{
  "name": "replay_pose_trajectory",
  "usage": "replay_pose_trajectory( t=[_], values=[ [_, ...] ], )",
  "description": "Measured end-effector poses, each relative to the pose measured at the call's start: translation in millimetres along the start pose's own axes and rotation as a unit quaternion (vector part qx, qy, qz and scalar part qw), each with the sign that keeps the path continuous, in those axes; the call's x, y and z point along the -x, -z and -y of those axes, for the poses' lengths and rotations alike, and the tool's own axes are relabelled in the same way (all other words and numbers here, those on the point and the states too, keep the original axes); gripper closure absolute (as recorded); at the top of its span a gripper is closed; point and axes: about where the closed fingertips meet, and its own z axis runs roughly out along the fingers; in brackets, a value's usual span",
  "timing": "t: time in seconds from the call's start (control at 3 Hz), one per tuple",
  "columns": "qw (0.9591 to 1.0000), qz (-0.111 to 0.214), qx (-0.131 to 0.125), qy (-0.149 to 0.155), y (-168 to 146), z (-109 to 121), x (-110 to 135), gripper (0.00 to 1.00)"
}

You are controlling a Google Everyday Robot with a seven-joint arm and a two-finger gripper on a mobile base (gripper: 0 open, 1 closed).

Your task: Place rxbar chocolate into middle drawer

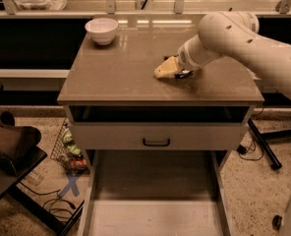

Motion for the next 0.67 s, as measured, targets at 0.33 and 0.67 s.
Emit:
replay_pose_trajectory(
  t=[0.33,0.67],
  values=[
    [0.9999,-0.008,0.008,-0.005,-1.4,-6.2,-0.5,0.57],
    [0.9999,-0.008,0.008,-0.005,3.6,-6.4,3.6,0.8]
  ],
)
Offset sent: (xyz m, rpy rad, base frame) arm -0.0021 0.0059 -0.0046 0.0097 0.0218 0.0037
